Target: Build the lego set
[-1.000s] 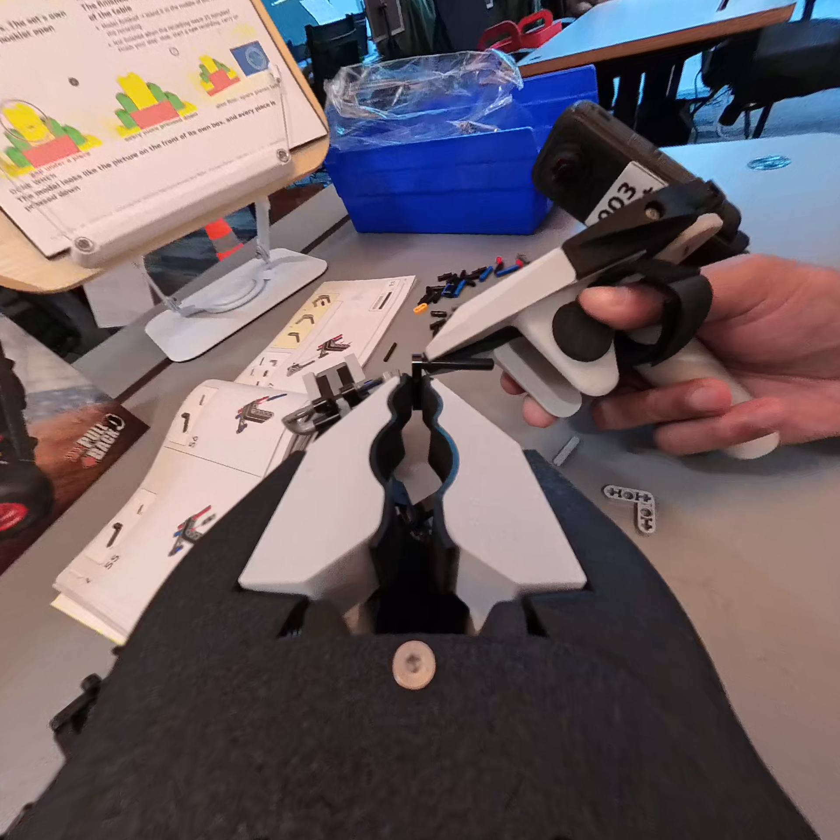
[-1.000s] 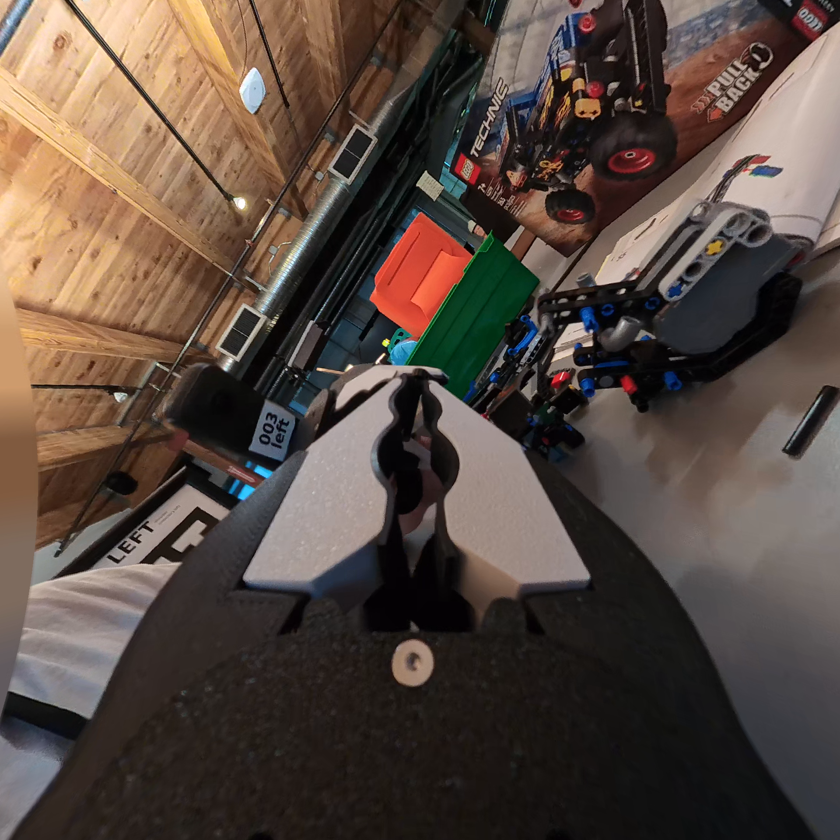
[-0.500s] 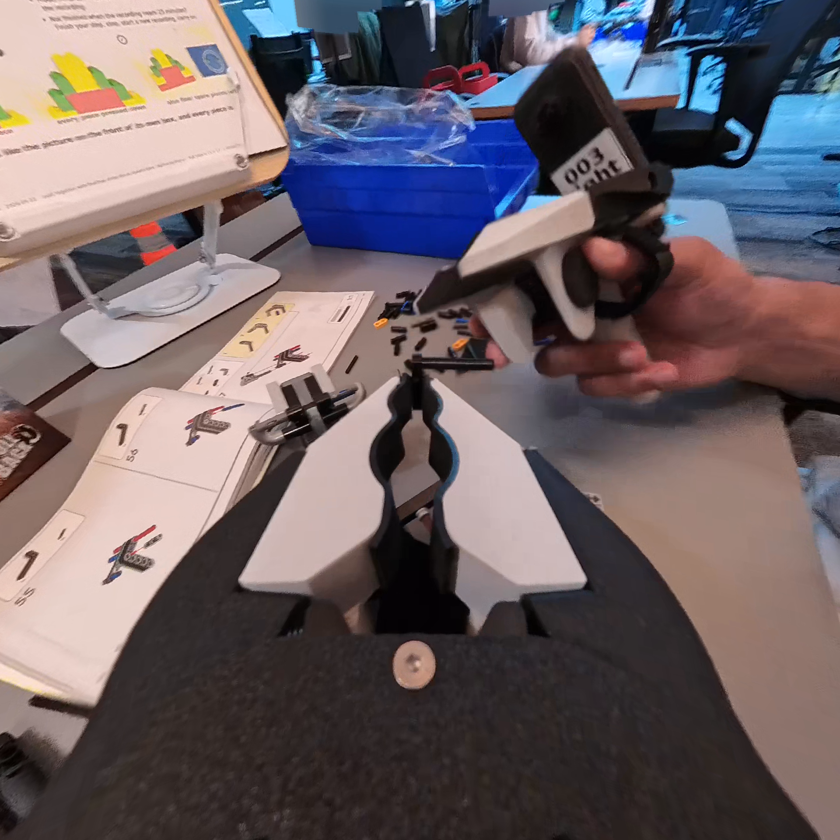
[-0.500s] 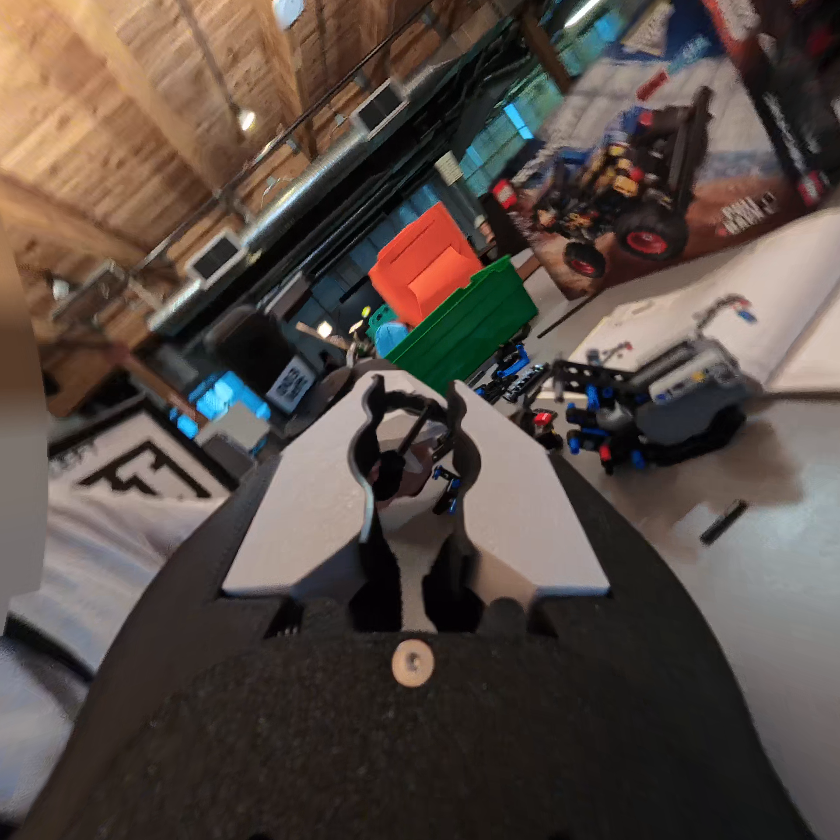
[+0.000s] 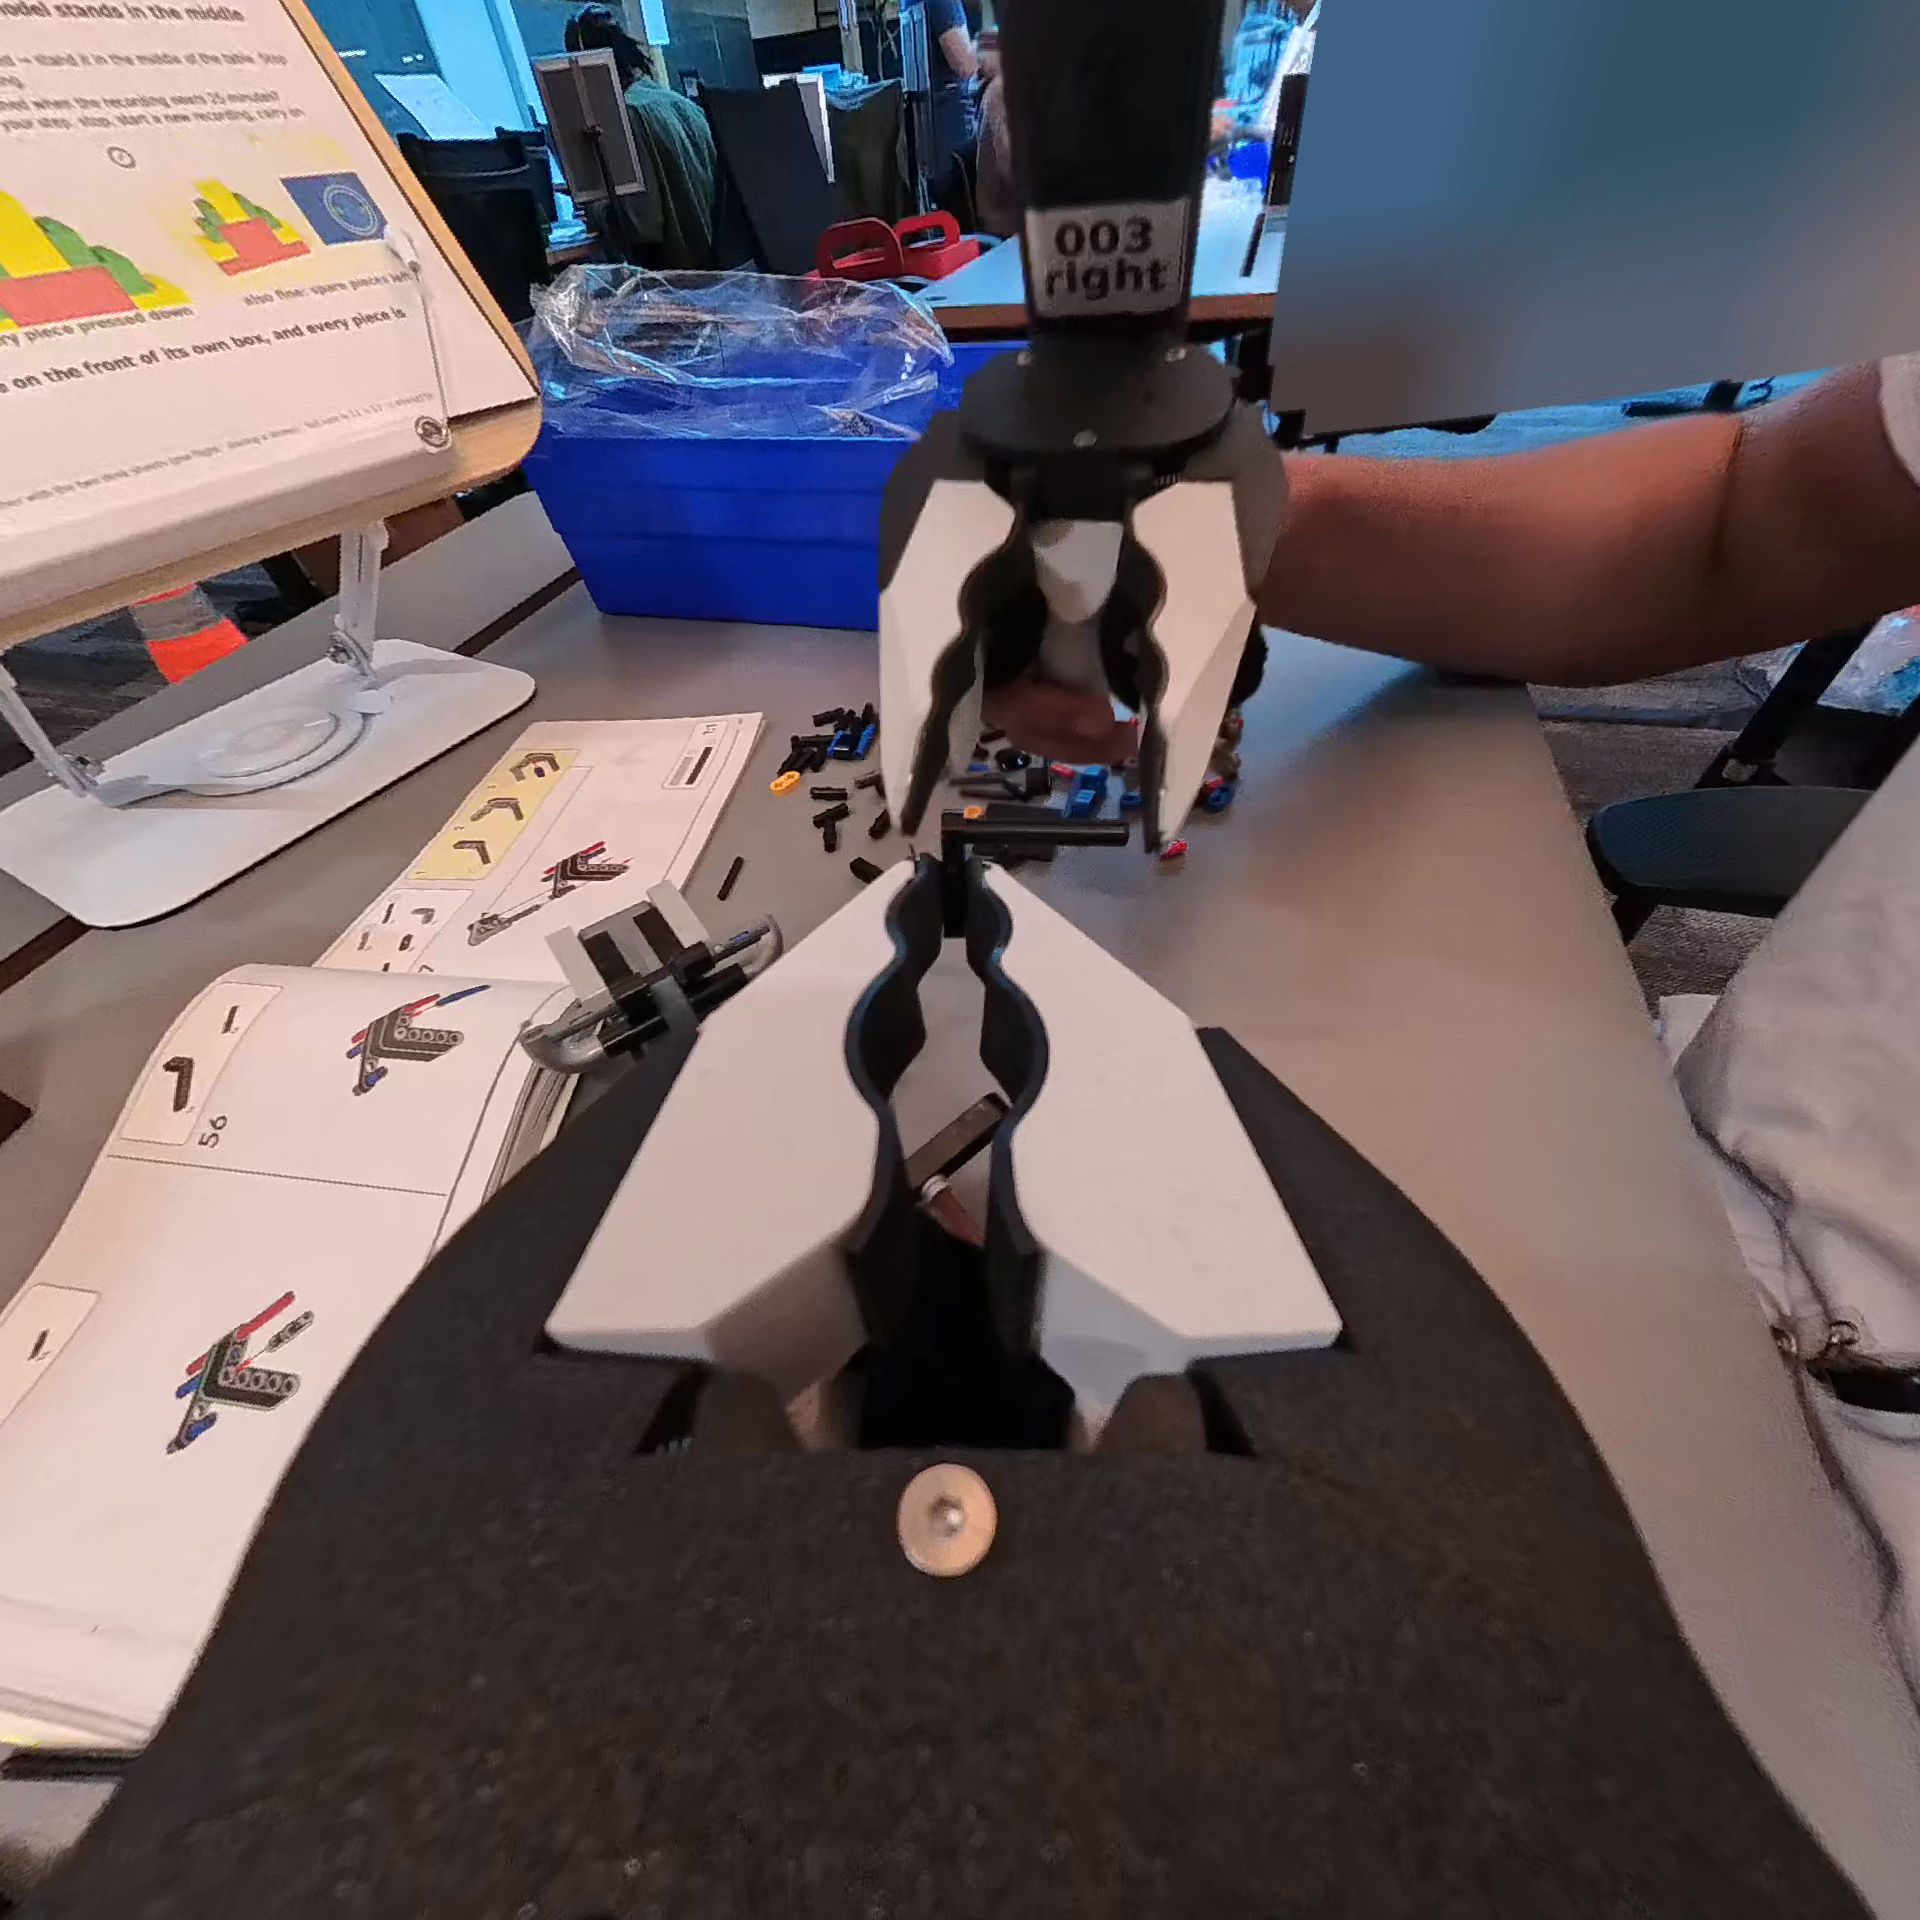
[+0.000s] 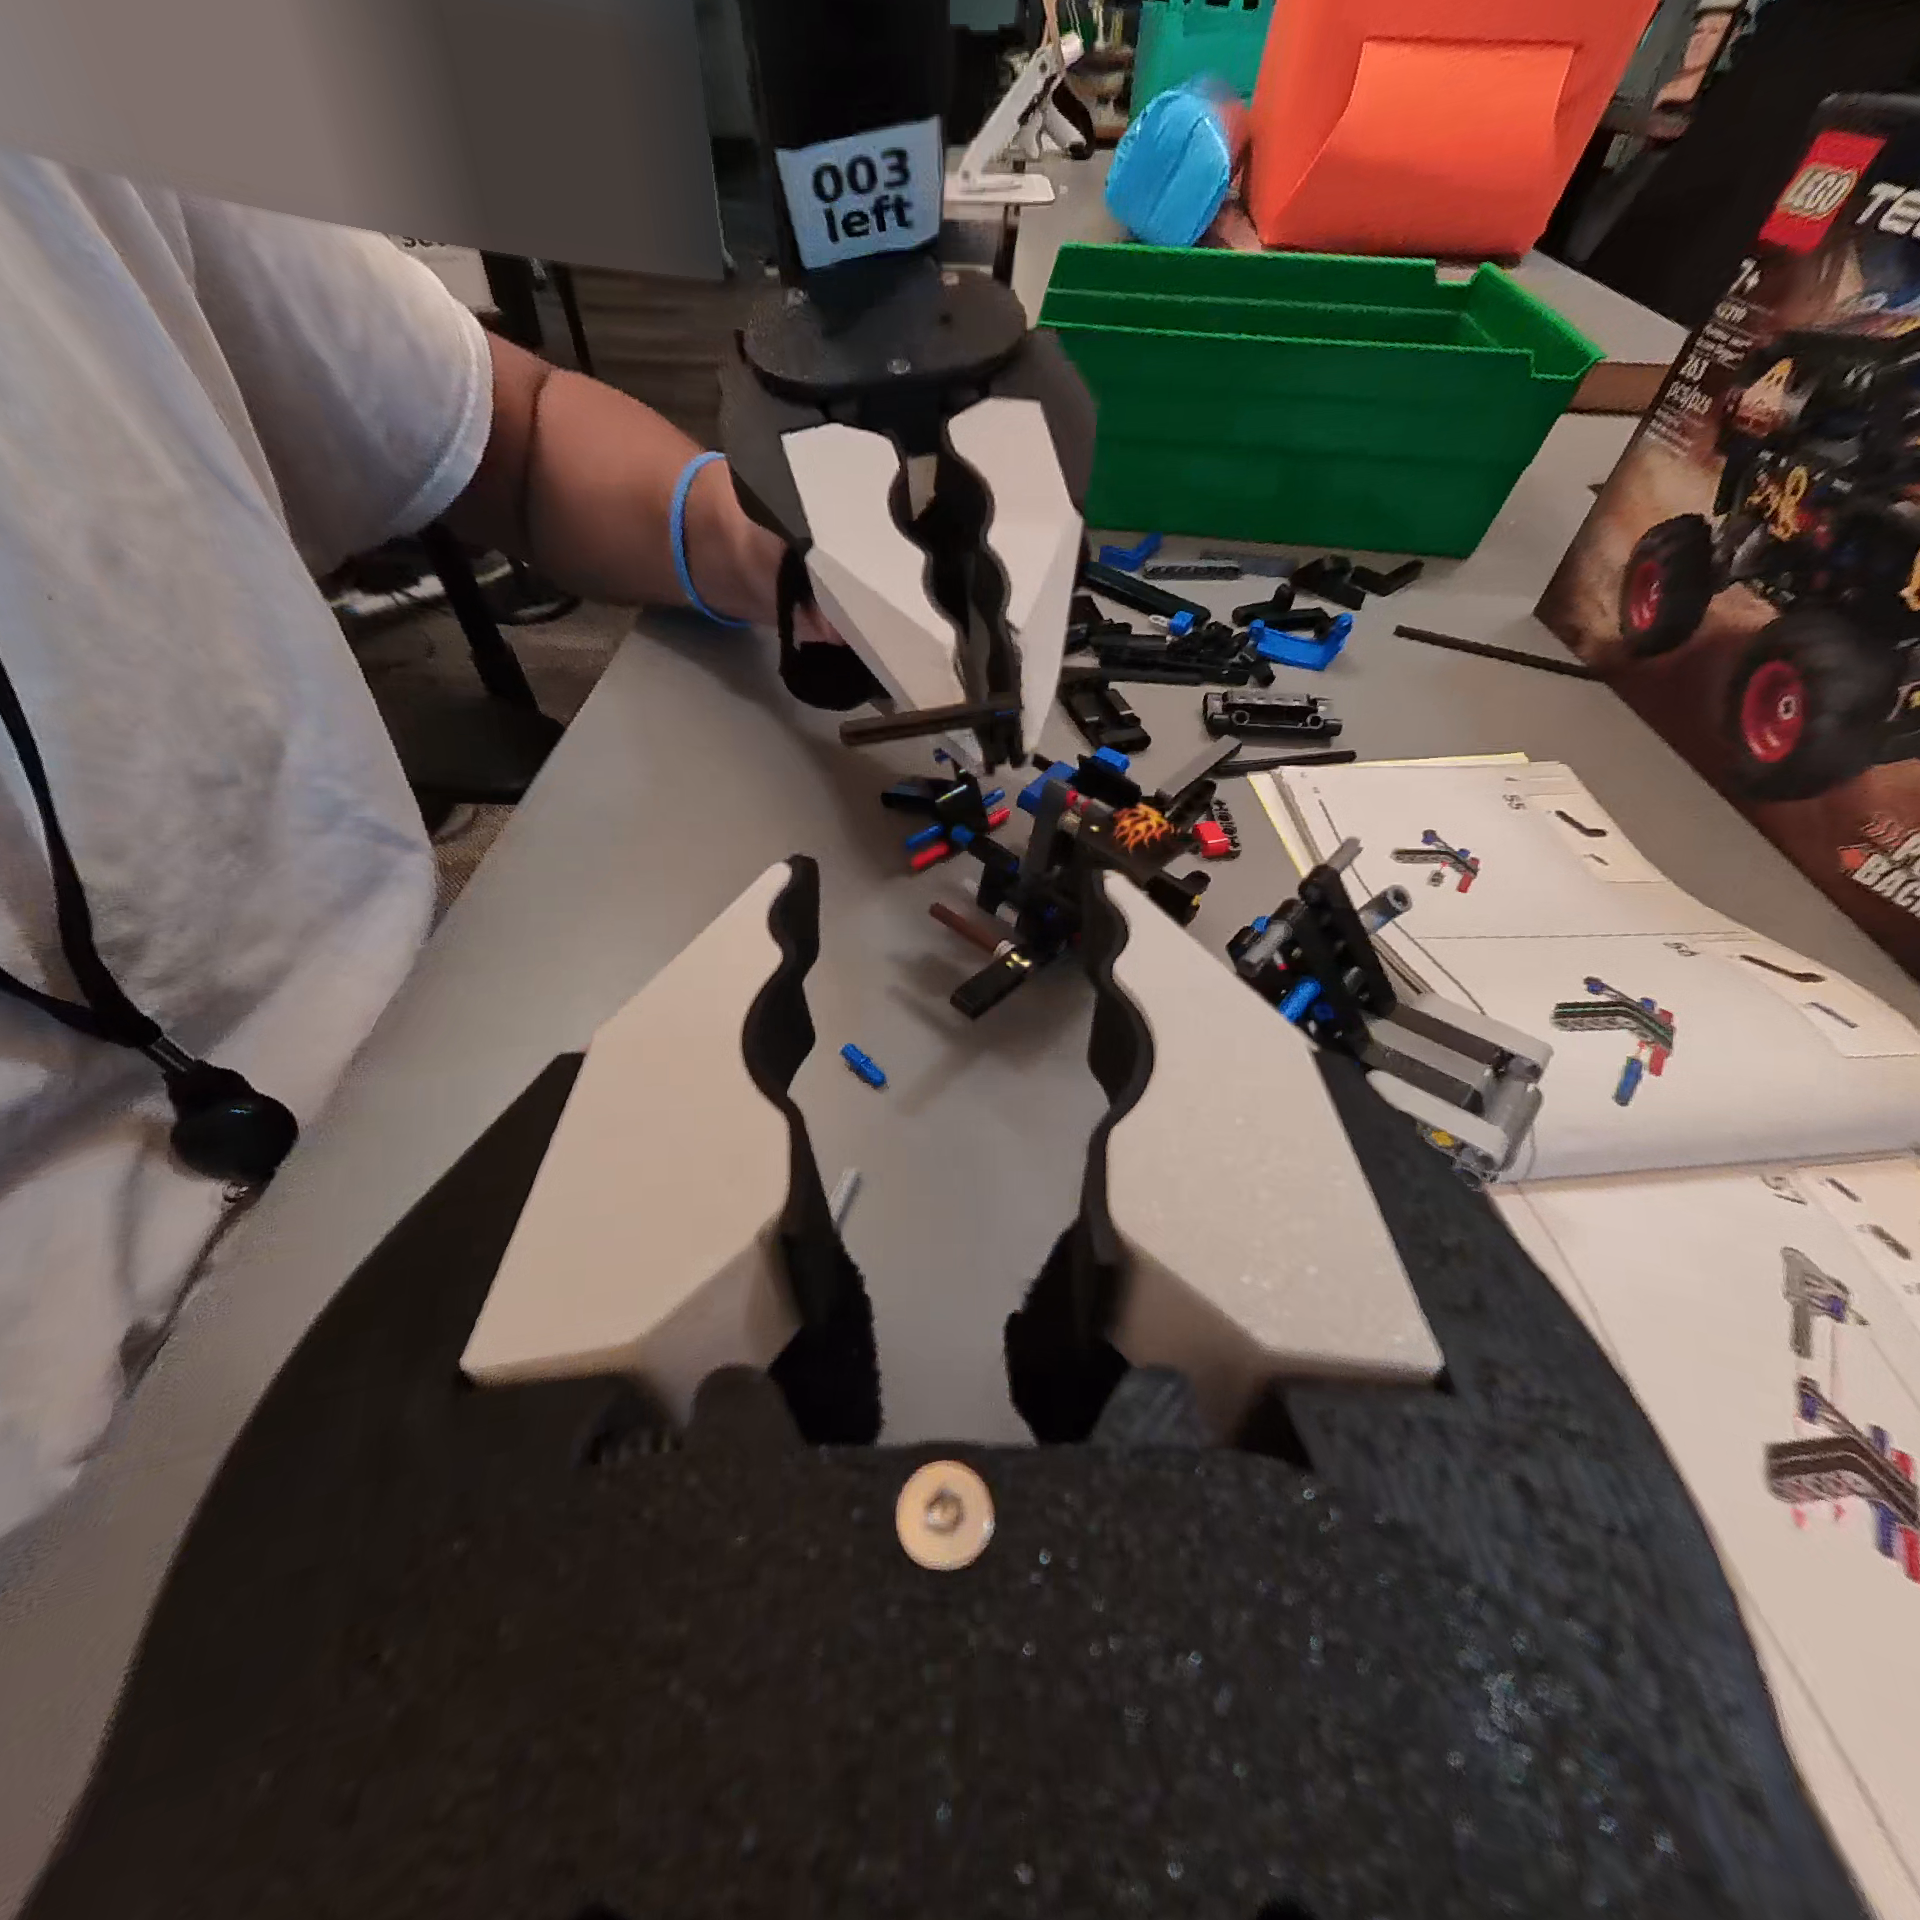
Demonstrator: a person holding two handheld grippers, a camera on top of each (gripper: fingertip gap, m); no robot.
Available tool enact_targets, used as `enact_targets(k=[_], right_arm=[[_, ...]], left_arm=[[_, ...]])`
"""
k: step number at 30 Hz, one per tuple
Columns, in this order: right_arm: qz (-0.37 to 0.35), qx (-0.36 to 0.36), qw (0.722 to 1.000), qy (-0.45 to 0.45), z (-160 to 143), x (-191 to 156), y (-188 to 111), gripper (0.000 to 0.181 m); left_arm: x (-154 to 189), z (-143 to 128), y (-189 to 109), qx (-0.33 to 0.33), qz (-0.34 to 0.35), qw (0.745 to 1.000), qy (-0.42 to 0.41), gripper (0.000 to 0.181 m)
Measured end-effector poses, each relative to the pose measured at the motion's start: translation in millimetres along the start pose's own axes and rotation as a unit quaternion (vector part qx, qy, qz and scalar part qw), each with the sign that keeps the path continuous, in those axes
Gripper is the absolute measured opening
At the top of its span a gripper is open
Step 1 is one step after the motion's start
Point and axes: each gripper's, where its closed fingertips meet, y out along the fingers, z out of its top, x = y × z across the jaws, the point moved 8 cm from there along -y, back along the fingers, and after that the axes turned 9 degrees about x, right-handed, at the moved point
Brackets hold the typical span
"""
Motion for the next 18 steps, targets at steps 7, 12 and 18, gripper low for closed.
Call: enact_targets(k=[7, 12, 18], right_arm=[[-0.036, 0.044, 0.998, -0.009, -9.5, -7.4, 3.0, 0.045], [-0.019, 0.064, 0.997, -0.039, 1.0, -18.9, 6.2, 0.046], [-0.022, 0.045, 0.998, -0.035, -2.6, -19.1, 8.8, 0.053]], left_arm=[[-0.7, -5.6, 6.7, -0.019, -0.005, 0.999, -0.029, 0.002], [3.2, -9.2, 11.6, -0.03, -0.016, 0.998, -0.047, 0.002], [2.6, -11.5, 11.4, -0.043, -0.017, 0.998, -0.042, 0.002]])
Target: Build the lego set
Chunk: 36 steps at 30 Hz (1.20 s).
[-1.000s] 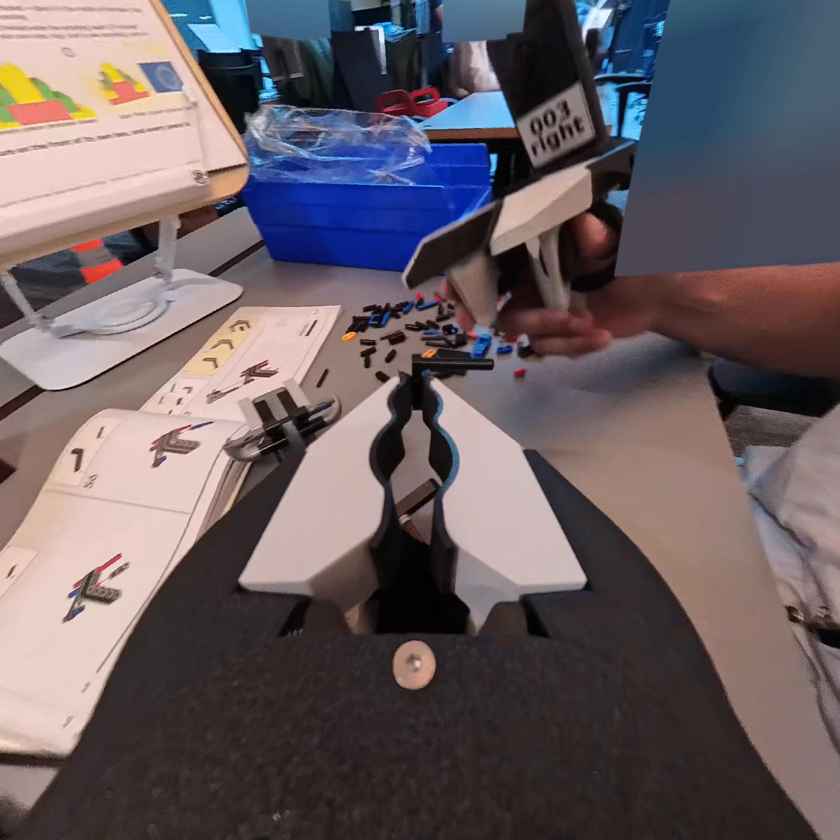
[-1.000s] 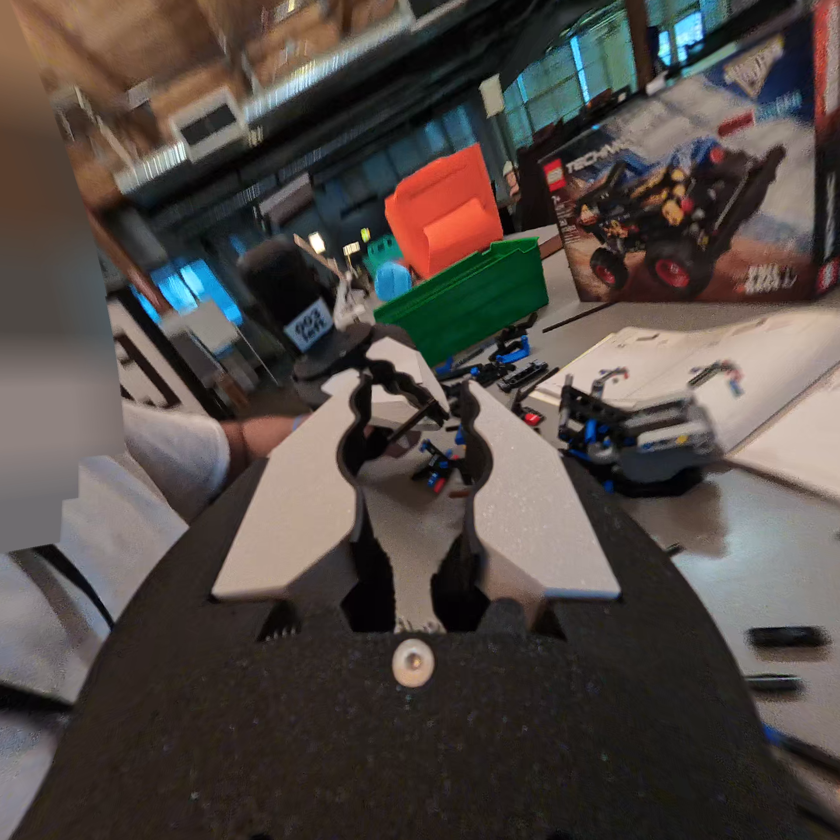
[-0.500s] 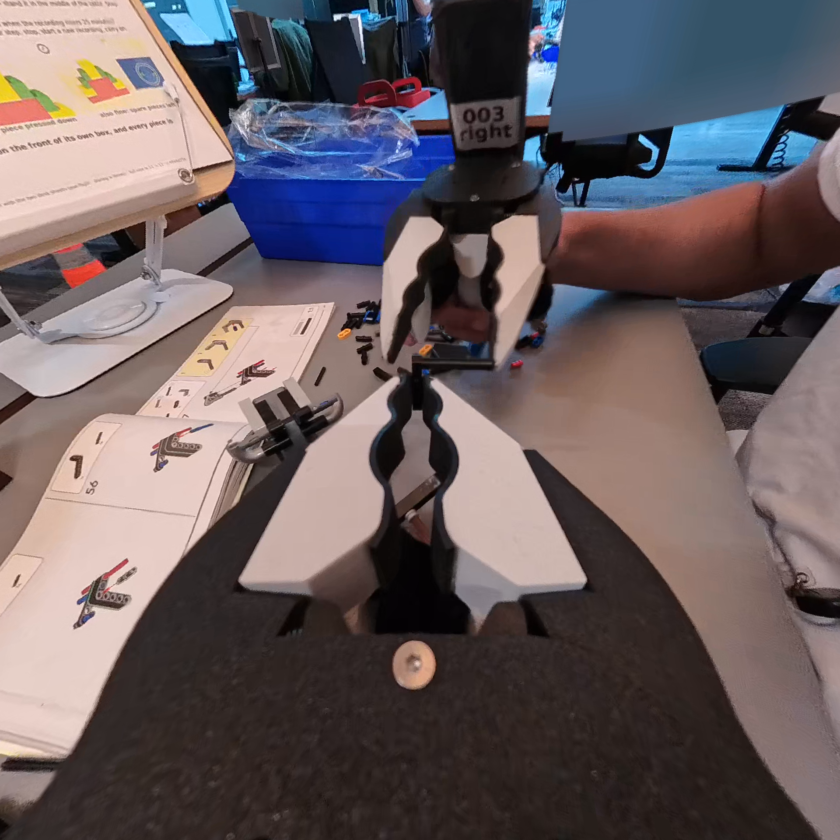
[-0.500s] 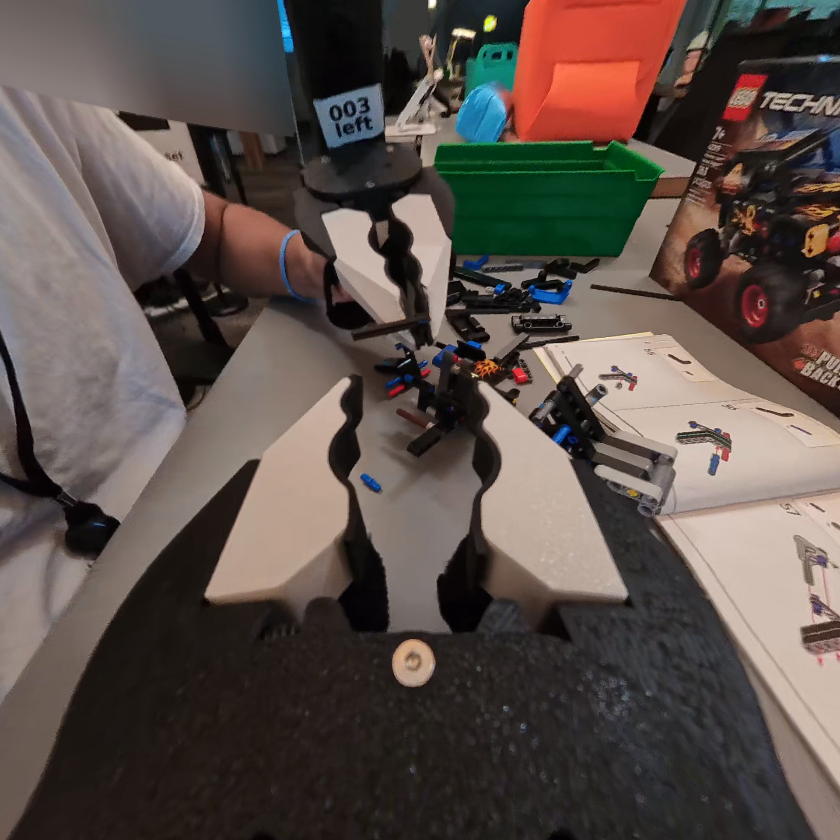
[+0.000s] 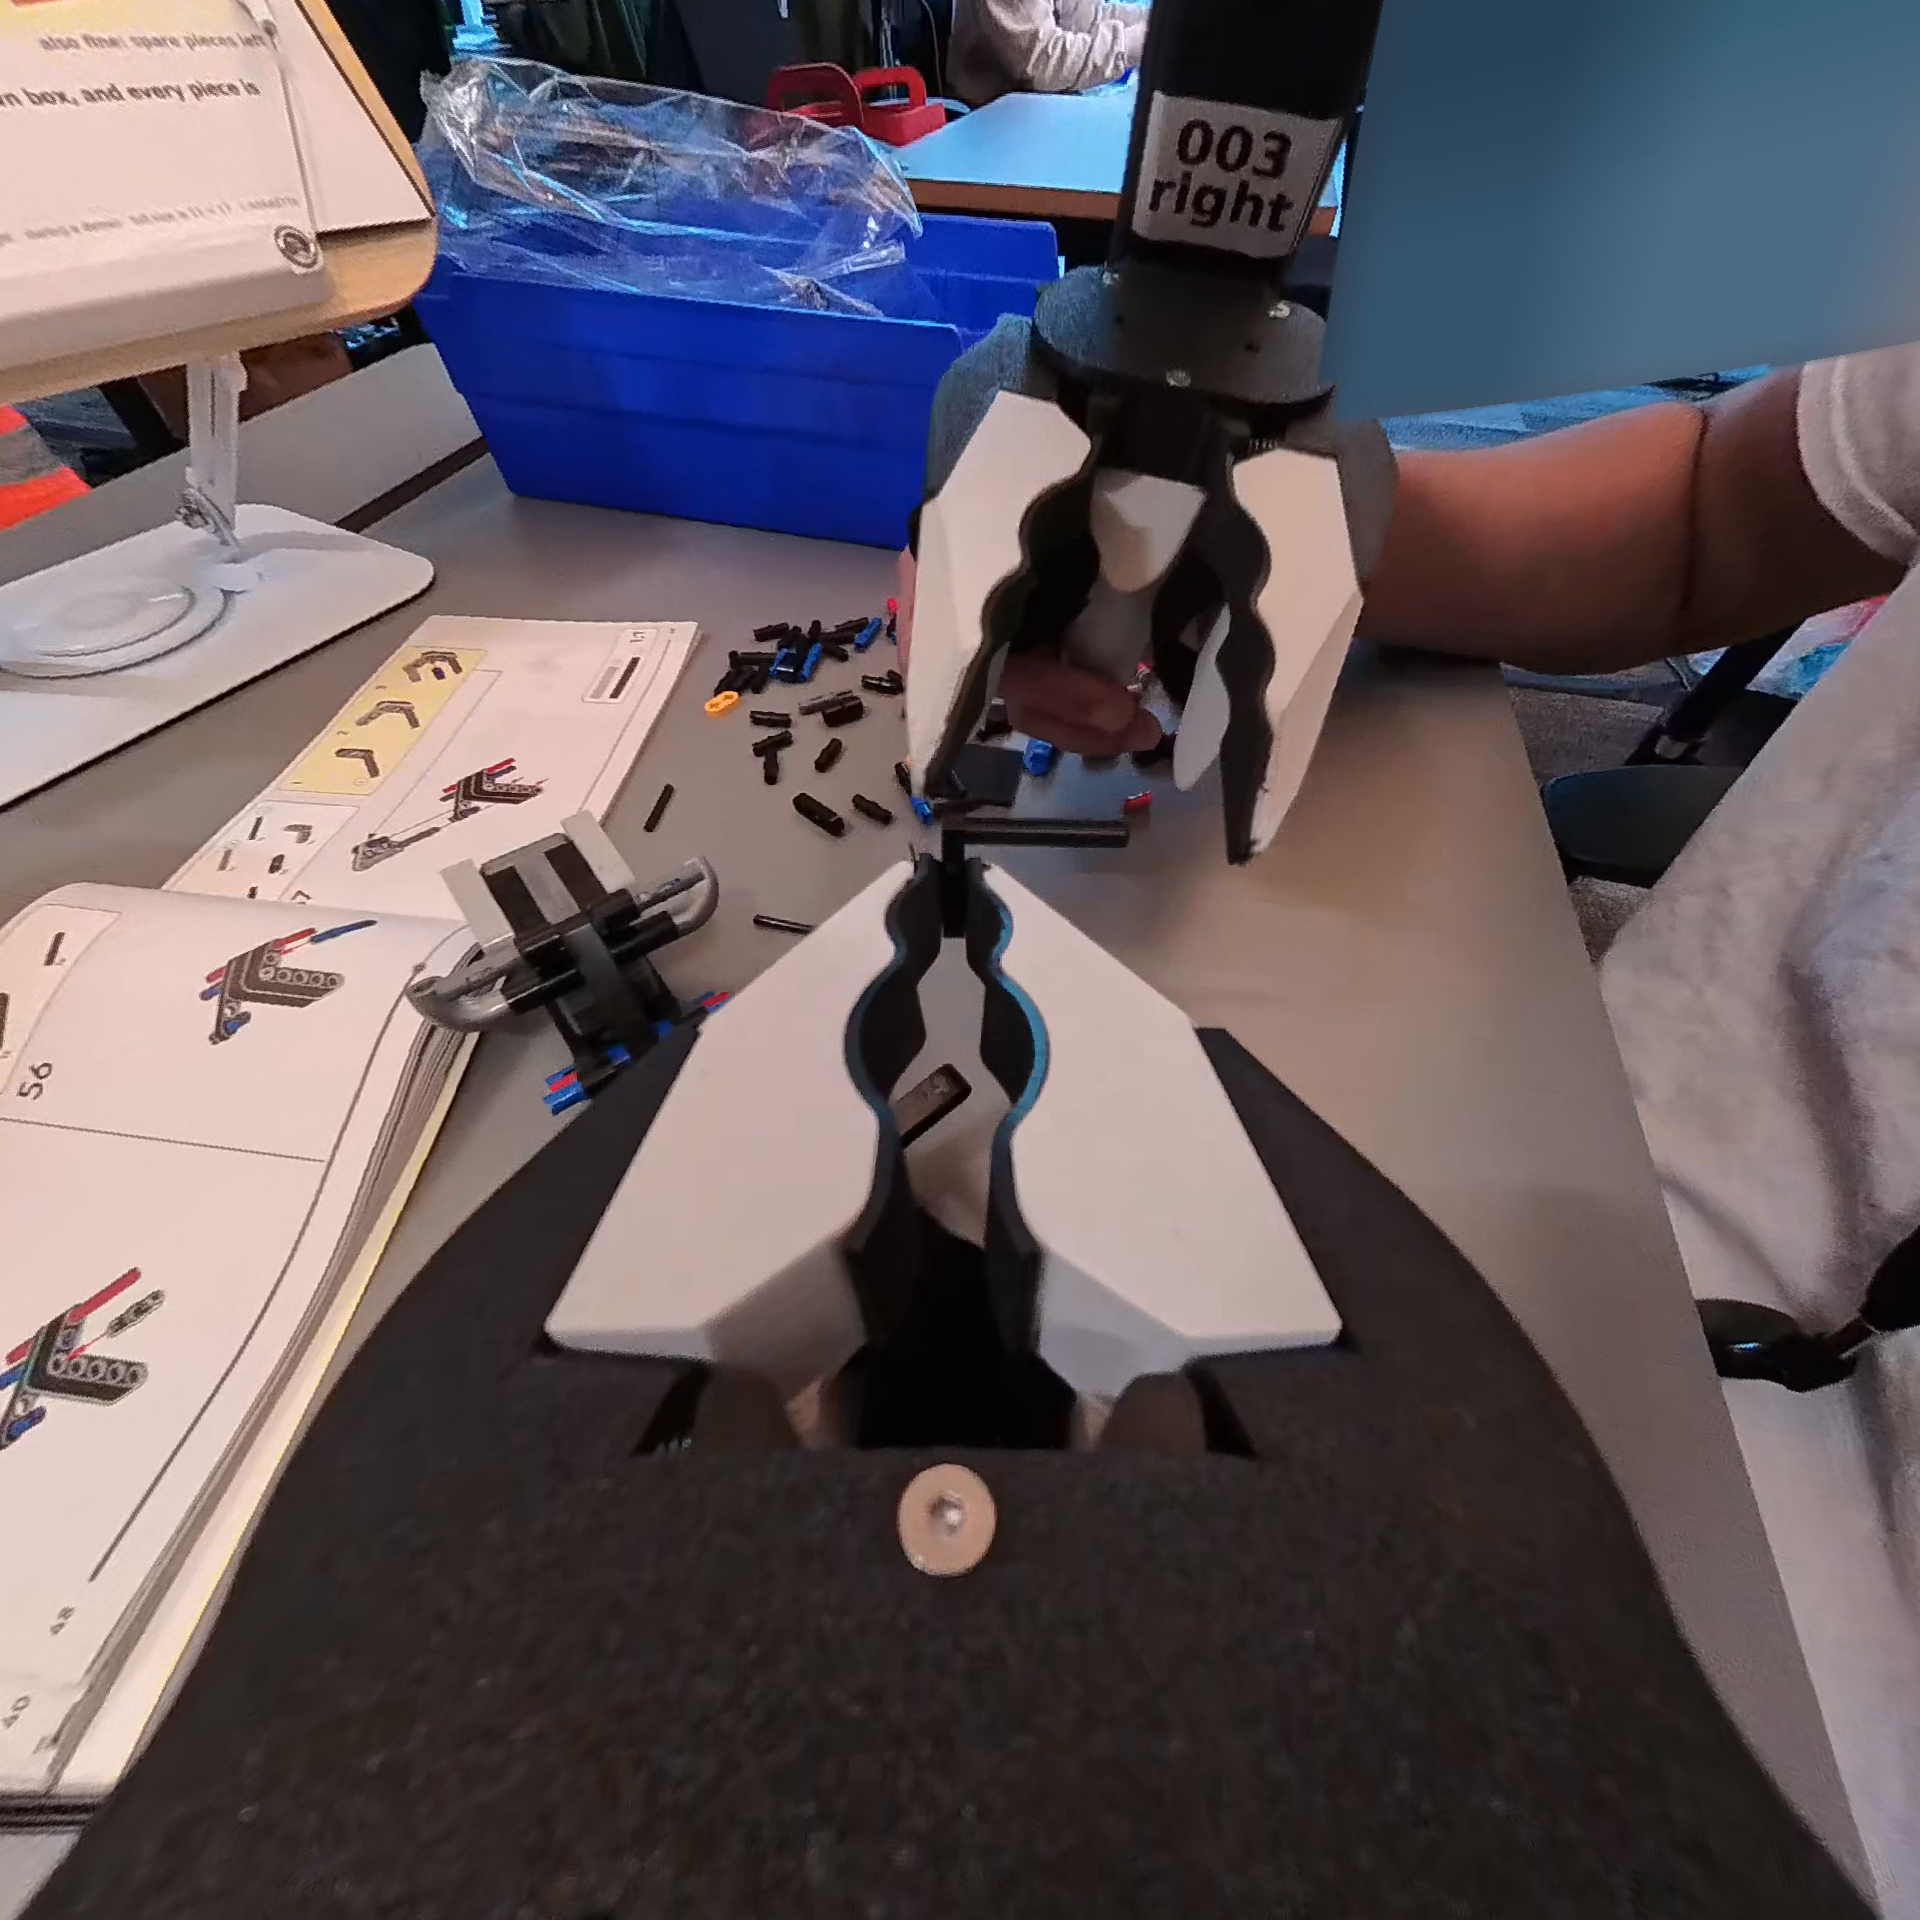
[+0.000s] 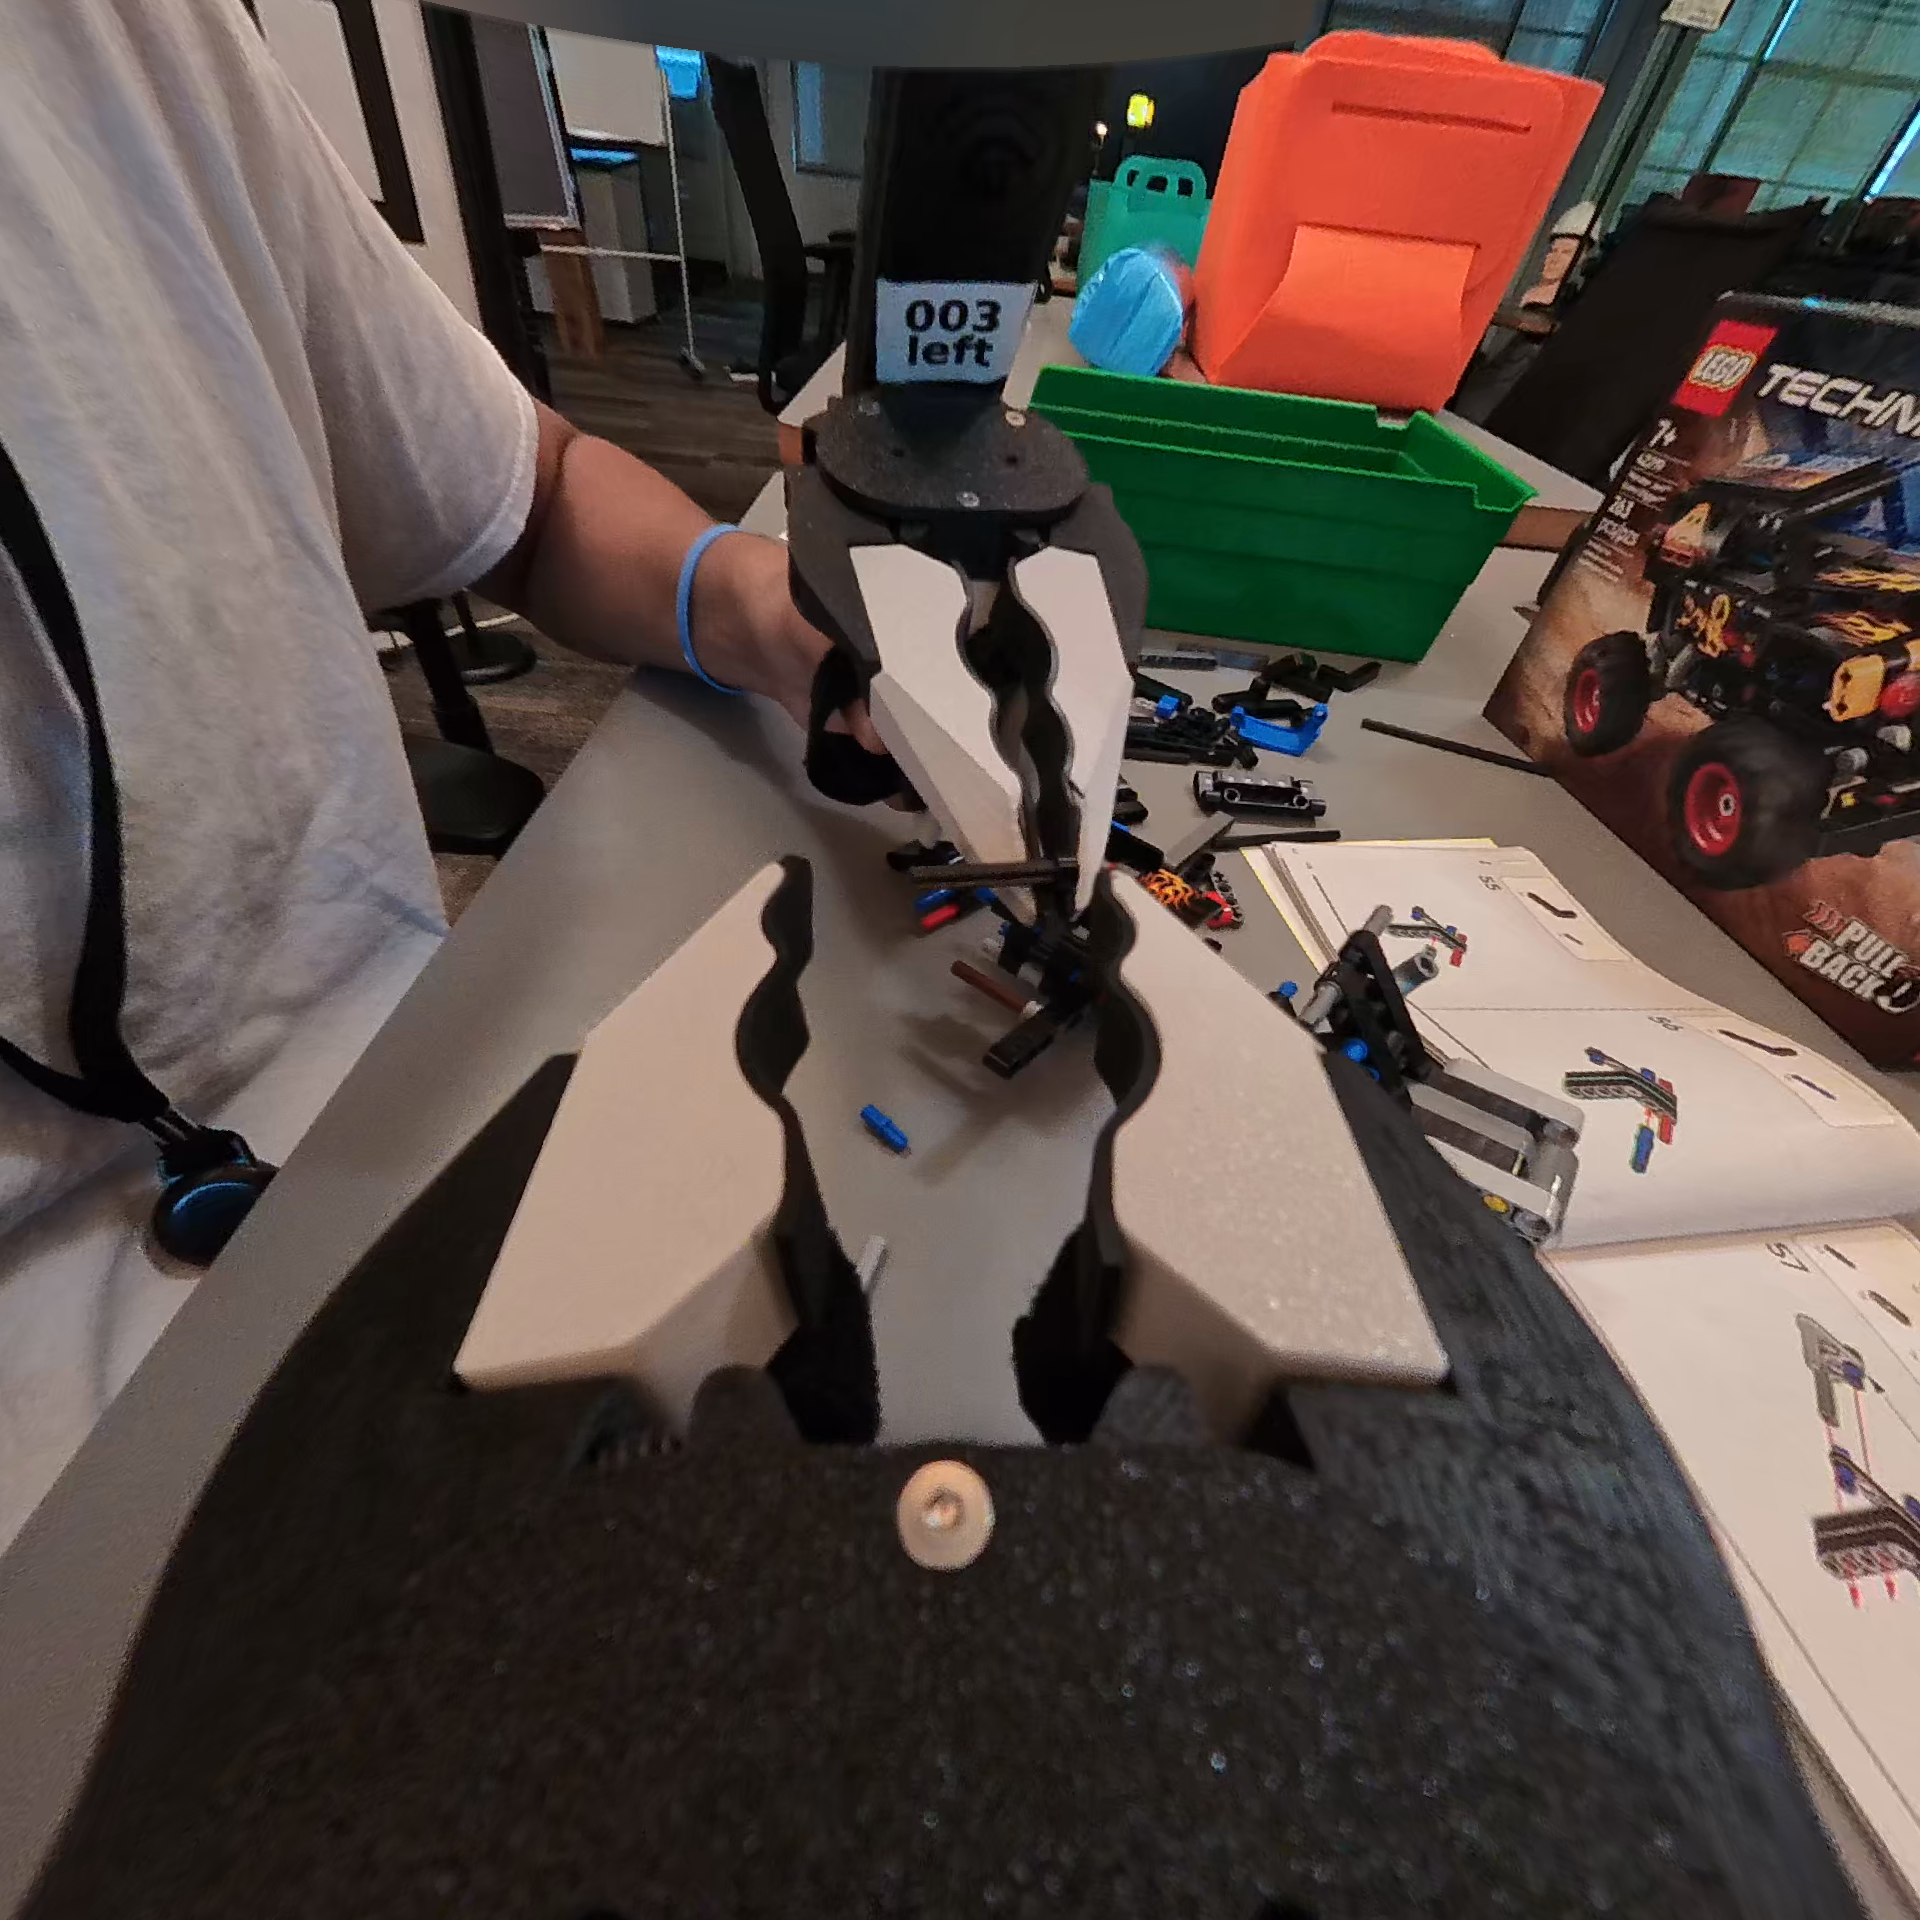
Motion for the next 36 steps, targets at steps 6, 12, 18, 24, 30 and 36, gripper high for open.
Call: enact_targets(k=[6, 12, 18, 24, 30, 36], right_arm=[[-0.026, -0.042, 0.999, -0.006, 2.2, -3.2, 2.8, 0.044], [-0.001, -0.056, 0.998, -0.008, 1.4, -7.8, 4.6, 0.041], [0.005, -0.083, 0.996, -0.029, -3.5, -10.8, 4.9, 0.033], [0.003, -0.111, 0.993, -0.041, -6.0, -11.9, 6.4, 0.033], [0.013, -0.118, 0.992, -0.047, -7.4, -13.6, 5.8, 0.032], [0.006, -0.125, 0.991, -0.056, -9.2, -12.9, 5.7, 0.031]], left_arm=[[2.6, -3.5, 2.3, -0.017, -0.003, 1.0, 0.016, 0.002], [10.2, -2.2, 3.2, -0.019, -0.02, 0.999, 0.041, 0.002], [14.9, -5.3, 4.7, -0.031, -0.024, 0.996, 0.082, 0.002], [18.1, -8.5, 5.9, -0.05, -0.012, 0.991, 0.126, 0.002], [21.4, -10.1, 6.6, -0.058, -0.01, 0.986, 0.155, 0.002], [21.7, -11.9, 8.5, -0.062, -0.002, 0.986, 0.157, 0.002]])
